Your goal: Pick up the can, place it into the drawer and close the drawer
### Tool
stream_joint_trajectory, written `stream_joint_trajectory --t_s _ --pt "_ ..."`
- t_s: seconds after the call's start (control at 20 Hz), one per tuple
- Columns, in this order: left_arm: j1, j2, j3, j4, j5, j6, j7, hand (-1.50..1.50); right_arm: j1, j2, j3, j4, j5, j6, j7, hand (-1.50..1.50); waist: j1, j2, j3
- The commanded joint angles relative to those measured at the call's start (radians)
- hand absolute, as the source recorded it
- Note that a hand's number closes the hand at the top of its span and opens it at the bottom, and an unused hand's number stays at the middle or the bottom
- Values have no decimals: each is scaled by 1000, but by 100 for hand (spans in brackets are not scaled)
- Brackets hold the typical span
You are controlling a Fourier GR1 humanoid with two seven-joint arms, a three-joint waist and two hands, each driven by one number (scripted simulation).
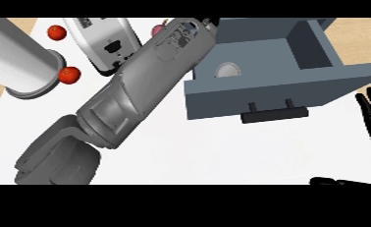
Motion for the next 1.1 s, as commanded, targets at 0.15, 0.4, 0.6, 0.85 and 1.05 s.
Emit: stream_joint_trajectory --t_s 0.15,0.4,0.6,0.85,1.05 --pt "27 0 -63 48 21 -5 -67 150 -20 -2 -8 32 12 -9 -17 -150 -15 7 0" --pt "25 0 -102 62 40 58 -43 -150 -44 -23 9 -5 9 -2 33 -150 -21 5 0" --pt "67 0 -123 58 64 94 -68 -150 -77 -29 19 -28 11 -14 70 -150 -38 11 0" --pt "77 0 -140 50 88 147 -82 -150 -55 -48 -16 -3 -18 11 45 -150 -33 8 0" --pt "99 0 -130 65 109 135 -144 -150 -28 -13 27 -43 25 -1 18 -150 -30 10 -1"
